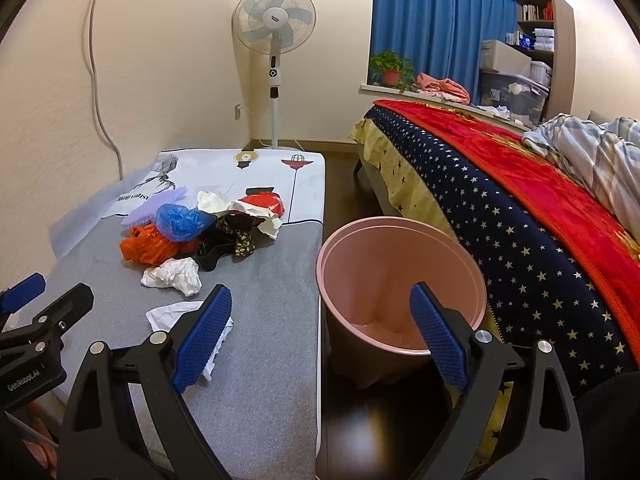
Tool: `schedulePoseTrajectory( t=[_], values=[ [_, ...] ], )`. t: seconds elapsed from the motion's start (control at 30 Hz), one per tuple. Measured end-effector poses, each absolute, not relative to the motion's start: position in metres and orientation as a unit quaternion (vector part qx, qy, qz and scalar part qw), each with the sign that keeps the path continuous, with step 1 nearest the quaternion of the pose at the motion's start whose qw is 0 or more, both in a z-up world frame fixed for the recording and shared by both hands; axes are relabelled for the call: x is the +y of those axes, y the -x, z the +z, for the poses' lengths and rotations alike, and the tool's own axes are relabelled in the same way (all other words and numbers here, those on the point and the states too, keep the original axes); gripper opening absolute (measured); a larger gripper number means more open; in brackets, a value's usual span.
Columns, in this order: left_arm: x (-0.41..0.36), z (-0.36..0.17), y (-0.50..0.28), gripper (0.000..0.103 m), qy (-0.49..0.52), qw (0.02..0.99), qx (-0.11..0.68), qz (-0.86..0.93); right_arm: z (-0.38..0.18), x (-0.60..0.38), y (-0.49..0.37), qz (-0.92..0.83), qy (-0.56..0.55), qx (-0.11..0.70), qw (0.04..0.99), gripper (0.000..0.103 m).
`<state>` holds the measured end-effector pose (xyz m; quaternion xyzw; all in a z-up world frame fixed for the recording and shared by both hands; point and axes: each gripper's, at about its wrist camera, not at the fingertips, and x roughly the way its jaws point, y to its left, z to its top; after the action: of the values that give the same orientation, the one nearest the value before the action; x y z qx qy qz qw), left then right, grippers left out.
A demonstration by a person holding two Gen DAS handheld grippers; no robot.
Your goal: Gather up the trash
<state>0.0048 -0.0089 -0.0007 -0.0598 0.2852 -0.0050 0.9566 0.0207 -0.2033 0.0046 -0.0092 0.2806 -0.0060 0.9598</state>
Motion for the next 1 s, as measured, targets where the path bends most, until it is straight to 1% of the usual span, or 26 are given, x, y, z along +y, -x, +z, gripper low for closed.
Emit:
schedulePoseTrajectory(
  t=[0.53,0.87,0.9,1.0],
  values=[
    [-0.0067,-0.0007,-0.0044,0.091,0.065,0.957,0.284,-0.002,0.0058,-0.2038,-0.0206,-0.001,0.010,0.280,0.960,0.088],
    [-0.0030,0.0009,-0.0030,0.091,0.069,0.957,0.283,-0.001,0.0036,-0.2015,-0.0217,0.022,-0.003,0.290,0.957,0.073],
    [-0.0025,0.0012,-0.0034,0.091,0.070,0.956,0.283,-0.001,0.0031,-0.2012,-0.0224,0.025,-0.006,0.292,0.956,0.071],
    [-0.0010,0.0014,-0.0060,0.083,0.071,0.956,0.286,-0.004,-0.0010,-0.2012,-0.0254,0.039,-0.022,0.302,0.952,0.066]
  ],
)
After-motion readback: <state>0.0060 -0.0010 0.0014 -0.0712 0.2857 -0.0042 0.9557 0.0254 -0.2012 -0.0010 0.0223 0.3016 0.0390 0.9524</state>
